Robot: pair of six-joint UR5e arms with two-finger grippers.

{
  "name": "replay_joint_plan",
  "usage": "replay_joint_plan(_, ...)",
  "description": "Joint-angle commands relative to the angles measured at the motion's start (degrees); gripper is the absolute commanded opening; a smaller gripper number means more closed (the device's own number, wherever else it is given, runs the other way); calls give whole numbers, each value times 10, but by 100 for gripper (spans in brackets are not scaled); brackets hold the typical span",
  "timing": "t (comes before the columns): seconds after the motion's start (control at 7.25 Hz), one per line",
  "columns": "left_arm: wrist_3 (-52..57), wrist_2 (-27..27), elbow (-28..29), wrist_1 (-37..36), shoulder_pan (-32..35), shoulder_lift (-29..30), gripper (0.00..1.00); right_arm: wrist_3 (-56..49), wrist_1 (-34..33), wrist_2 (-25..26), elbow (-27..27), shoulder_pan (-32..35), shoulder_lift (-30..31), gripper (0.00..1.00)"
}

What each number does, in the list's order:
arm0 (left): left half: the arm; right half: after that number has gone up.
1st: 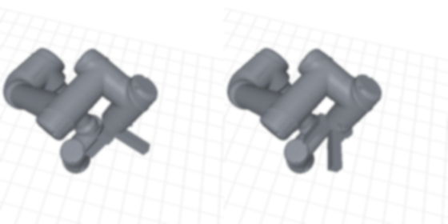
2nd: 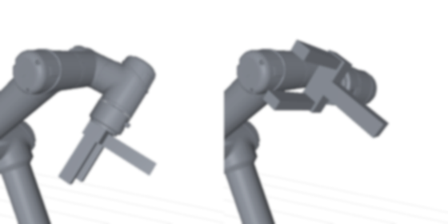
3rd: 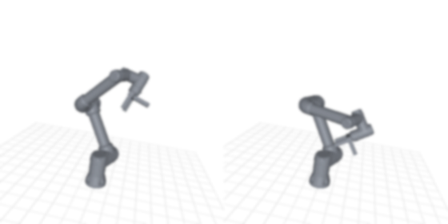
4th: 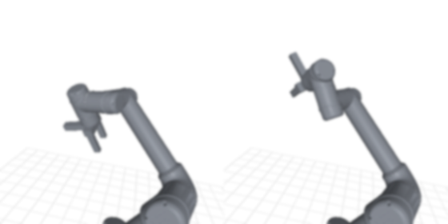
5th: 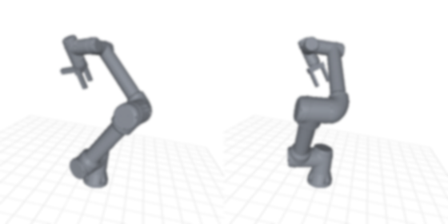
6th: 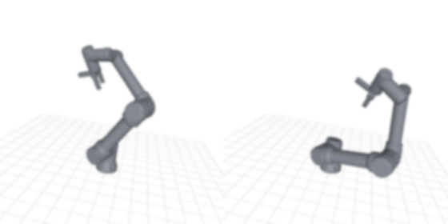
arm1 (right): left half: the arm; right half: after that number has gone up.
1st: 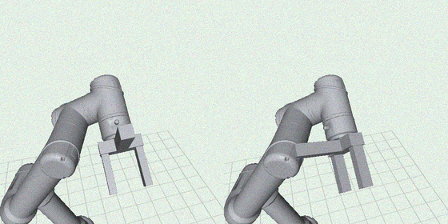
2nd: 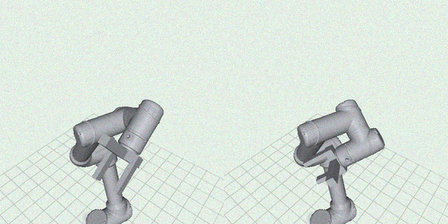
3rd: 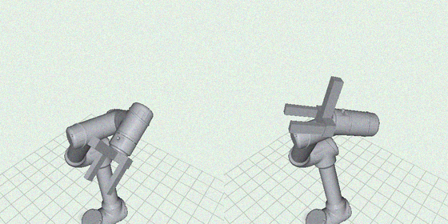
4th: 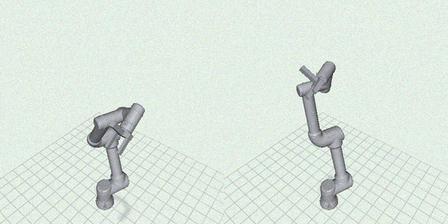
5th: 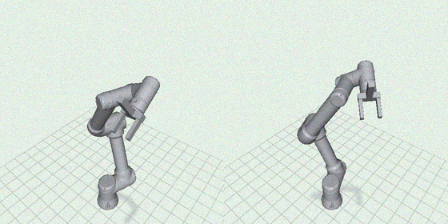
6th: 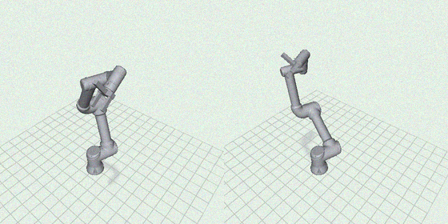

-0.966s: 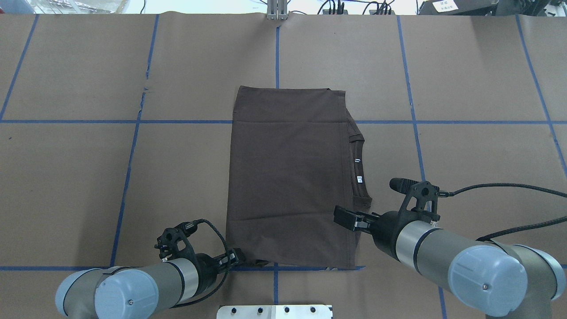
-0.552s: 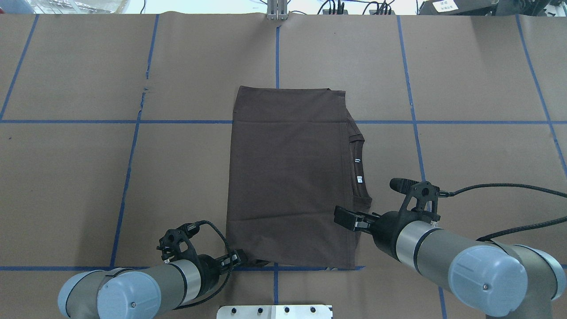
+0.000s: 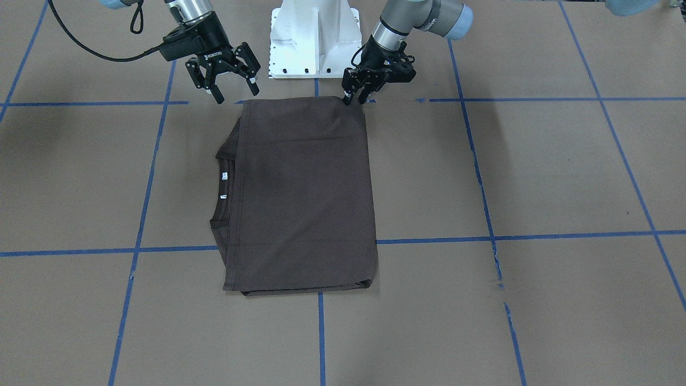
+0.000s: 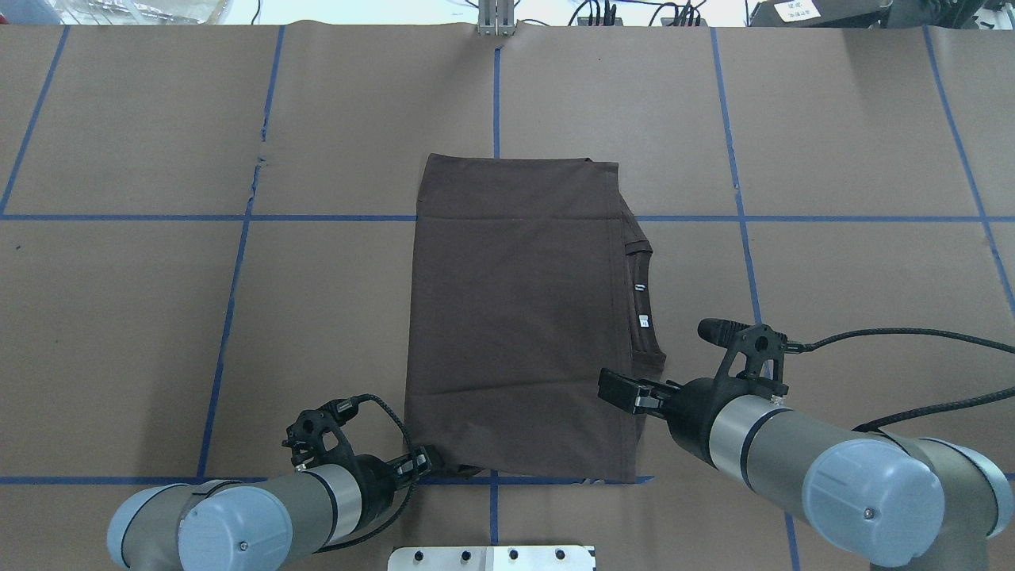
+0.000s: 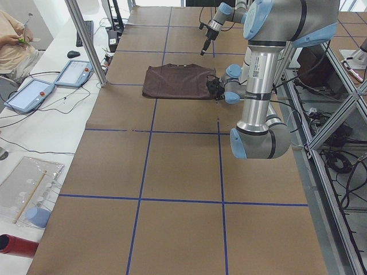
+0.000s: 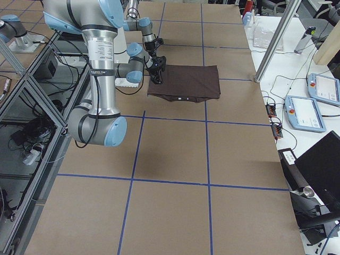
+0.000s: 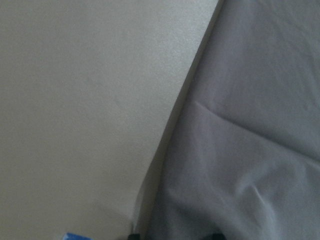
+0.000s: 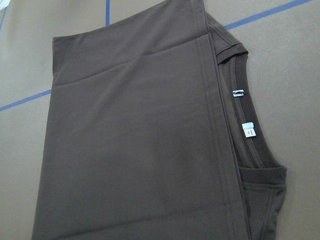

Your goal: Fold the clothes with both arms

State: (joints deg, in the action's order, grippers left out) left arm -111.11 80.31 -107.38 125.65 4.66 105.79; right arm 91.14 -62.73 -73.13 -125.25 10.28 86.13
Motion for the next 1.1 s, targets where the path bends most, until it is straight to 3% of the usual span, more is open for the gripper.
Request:
replay_joint_plan(0.0, -2, -1, 1, 0, 0, 4, 12, 0, 0, 0, 0, 0, 0, 100)
replay_joint_plan(0.14, -1, -2, 2, 0, 0, 4, 0, 0, -1, 0, 1, 0, 0, 100)
replay_joint_plan(0.41, 3, -2, -2, -5, 1, 4, 0, 14, -8, 3, 11, -1, -3, 100)
replay_joint_plan(0.55, 3, -2, -6, -5, 1, 5, 0, 84, -73, 3, 11, -2, -24, 95)
replay_joint_plan(0.83, 3, -1, -7, -5, 1, 6, 0, 187, -261, 3, 38, -4, -130, 90)
replay_joint_plan(0.97, 3, -1, -7, -5, 1, 11, 0, 194, -291, 3, 69, -6, -146, 91)
